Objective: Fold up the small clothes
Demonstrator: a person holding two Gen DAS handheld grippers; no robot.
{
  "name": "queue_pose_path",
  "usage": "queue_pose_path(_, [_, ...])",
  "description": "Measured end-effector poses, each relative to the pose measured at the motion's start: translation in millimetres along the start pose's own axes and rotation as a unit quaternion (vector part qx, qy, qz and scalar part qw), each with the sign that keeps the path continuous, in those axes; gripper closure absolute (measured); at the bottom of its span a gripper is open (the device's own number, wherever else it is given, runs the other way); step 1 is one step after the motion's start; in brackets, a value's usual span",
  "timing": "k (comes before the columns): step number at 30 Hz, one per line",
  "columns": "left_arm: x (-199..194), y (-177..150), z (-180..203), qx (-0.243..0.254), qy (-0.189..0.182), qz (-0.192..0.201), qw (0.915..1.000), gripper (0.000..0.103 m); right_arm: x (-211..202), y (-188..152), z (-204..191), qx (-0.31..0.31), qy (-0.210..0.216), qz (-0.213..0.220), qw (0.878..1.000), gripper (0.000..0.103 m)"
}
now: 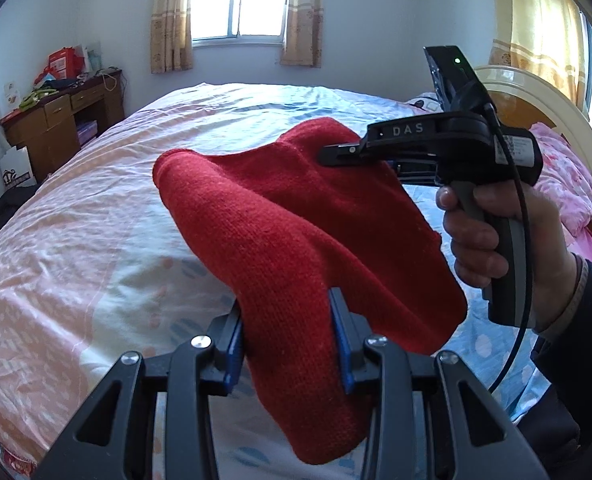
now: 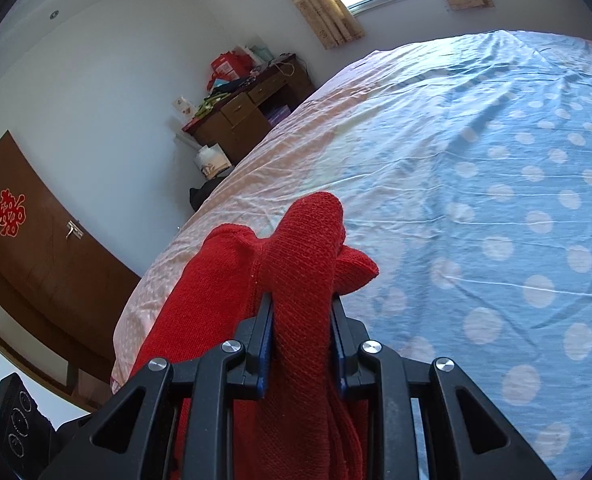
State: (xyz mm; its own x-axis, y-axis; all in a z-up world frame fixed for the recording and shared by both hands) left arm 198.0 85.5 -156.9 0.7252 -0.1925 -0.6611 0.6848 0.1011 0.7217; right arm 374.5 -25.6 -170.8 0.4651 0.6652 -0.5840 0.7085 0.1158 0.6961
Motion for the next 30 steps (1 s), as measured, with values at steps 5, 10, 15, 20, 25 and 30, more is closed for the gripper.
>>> queue_pose_path(5, [-3.8, -2.8, -11.1, -0.006, 0.005, 0.001, 1.0000, 0.064, 10.6, 1.0, -12.4, -0.012, 0.002, -0.008, 1.000, 0.079])
queue_pose_path(10, [-8.1, -5.0, -18.4, -0.016, 0.013, 0.001, 0.9998, 0.064, 22.0, 2.0, -22.7, -0.017, 0.008, -0.014, 1.000, 0.079])
queue_pose_path(15, [-8.5, -8.8, -24.9, -0.021, 0.021, -0.003, 0.9995, 0.064, 36.4, 0.5, -31.4, -0.022, 0.012, -0.025, 0.999, 0.079])
queue_pose_path(20, [-9.6, -17.3, -35.2, -0.029, 0.028, -0.010, 0.9991, 0.064, 51.5, -3.6, -35.6, -0.023, 0.015, -0.037, 0.999, 0.079])
queue_pose_path(25, [-5.4, -31.2, -47.3, -0.038, 0.035, -0.025, 0.9983, 0.064, 67.9, -10.7, -32.9, -0.020, 0.017, -0.057, 0.998, 0.078])
queue_pose_path(30, [-4.6, -46.3, -51.8, -0.034, 0.051, -0.037, 0.9974, 0.054, 68.4, -15.5, -19.7, -0.009, -0.003, -0.051, 0.999, 0.071])
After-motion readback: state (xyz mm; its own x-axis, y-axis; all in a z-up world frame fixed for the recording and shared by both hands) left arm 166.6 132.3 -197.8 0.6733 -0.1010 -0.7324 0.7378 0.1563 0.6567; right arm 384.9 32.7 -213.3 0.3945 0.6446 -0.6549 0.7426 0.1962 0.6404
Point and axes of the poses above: each gripper's, at about its wrist camera, not at the fingertips, and x roughly the way its jaws point, z to its right, y to its top, the point moved 3 cm from there along x, roughly the way its jaws point, and after that the axes turned 9 degrees about -x, right-handed, at the moved point
